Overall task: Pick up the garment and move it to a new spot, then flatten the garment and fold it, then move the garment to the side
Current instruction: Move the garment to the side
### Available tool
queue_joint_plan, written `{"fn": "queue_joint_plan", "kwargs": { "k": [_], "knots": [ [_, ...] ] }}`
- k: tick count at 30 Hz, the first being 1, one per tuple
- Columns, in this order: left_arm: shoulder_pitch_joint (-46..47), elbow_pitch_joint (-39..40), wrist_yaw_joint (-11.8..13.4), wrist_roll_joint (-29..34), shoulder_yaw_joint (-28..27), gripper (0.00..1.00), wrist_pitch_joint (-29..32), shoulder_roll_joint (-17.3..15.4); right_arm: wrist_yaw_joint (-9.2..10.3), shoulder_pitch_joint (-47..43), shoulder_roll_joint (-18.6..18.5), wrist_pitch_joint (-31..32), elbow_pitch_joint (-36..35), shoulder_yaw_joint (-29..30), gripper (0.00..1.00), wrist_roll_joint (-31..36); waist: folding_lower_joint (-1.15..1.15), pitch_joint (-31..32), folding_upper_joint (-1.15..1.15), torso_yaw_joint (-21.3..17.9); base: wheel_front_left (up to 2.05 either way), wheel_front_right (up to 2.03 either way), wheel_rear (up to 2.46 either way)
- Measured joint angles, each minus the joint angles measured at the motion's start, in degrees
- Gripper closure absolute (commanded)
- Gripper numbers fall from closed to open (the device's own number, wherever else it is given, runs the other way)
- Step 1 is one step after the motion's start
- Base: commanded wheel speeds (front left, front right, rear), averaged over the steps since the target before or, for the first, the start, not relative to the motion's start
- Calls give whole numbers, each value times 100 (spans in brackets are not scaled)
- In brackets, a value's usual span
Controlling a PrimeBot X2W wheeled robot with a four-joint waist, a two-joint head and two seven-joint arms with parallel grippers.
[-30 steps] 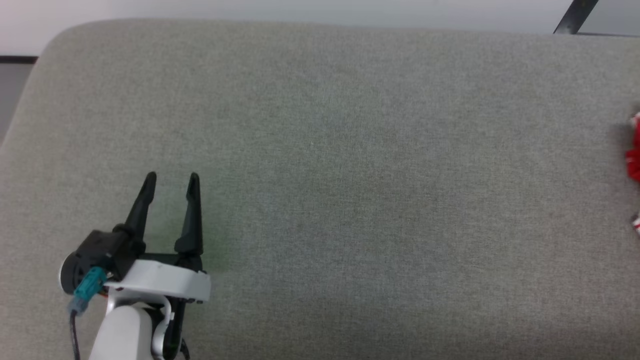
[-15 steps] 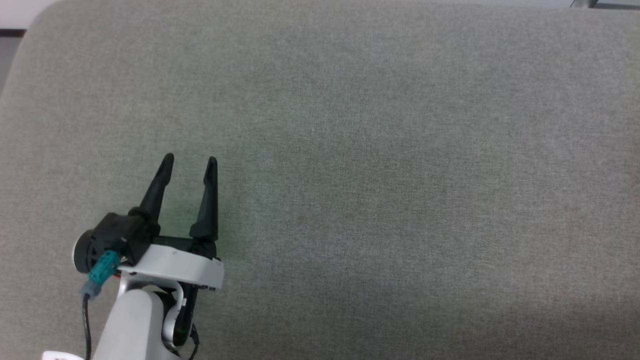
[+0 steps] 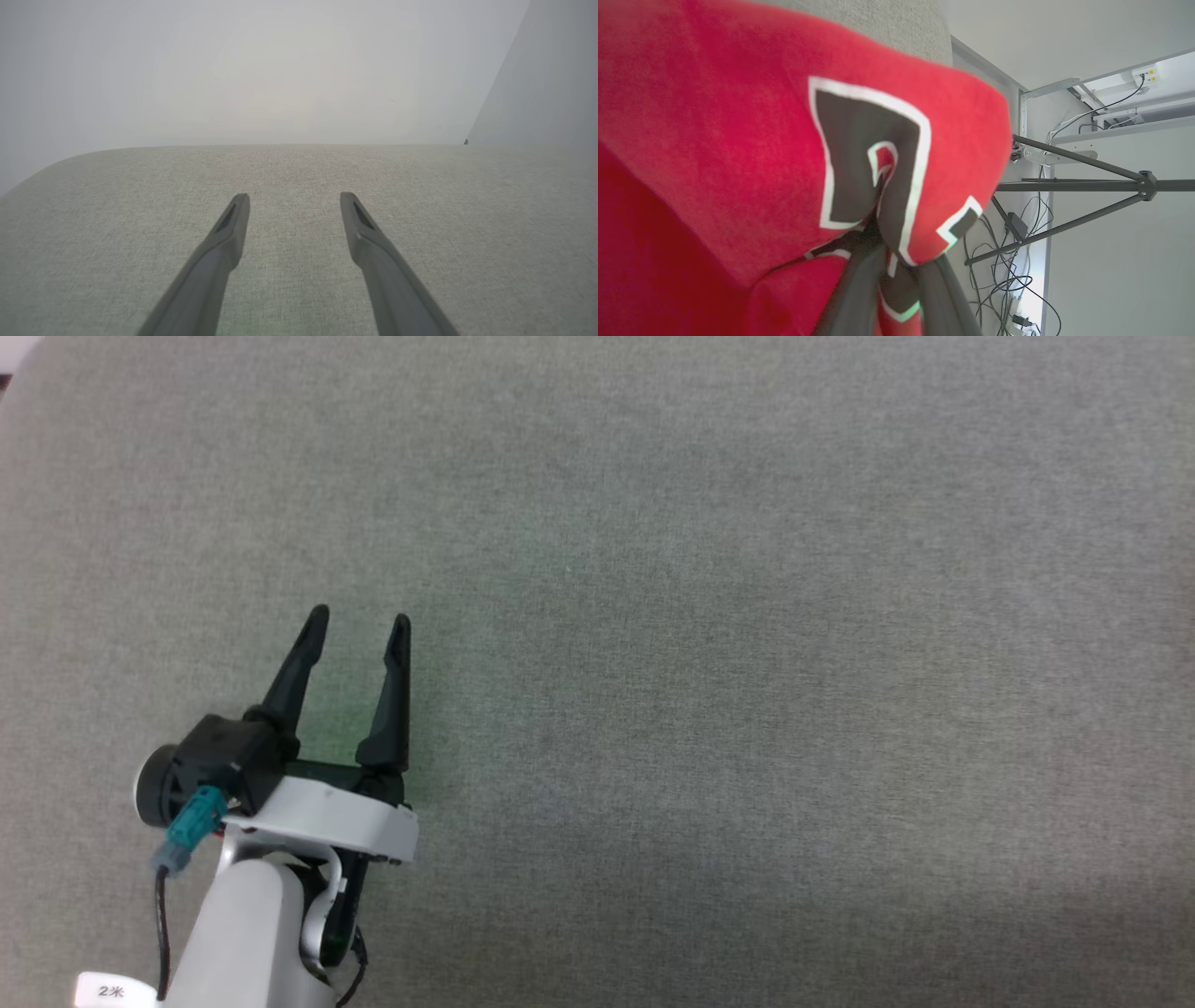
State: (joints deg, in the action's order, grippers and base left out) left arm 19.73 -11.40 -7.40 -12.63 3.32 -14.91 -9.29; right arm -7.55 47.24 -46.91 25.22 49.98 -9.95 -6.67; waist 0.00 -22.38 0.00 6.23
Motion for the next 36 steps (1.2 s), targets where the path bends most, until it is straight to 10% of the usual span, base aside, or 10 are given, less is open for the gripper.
{"fn": "queue_joint_plan", "kwargs": {
  "k": [1, 2, 15, 36],
  "knots": [
    [-1, -11, 0, 0, -4, 0, 0, -9, 0, 2, 46, -3, -23, 44, 13, 49, 0, 22, 0, -11, 0, 0, 0],
    [-4, -25, 0, 0, -5, 0, 0, -18, 0, 3, 97, 1, -42, 78, 0, 81, 0, 50, 0, -23, 0, 0, 0],
    [-458, -245, 0, -1, -31, 0, 0, -121, 0, -203, 625, -102, -631, 269, 0, 73, 0, 802, 0, -215, 0, 0, 0],
    [-1543, -328, 0, -42, -583, 0, 0, -333, 1, -2390, 2680, -3471, -2150, 511, 0, -180, 0, 2219, 0, -678, 0, 0, 0]
  ]
}}
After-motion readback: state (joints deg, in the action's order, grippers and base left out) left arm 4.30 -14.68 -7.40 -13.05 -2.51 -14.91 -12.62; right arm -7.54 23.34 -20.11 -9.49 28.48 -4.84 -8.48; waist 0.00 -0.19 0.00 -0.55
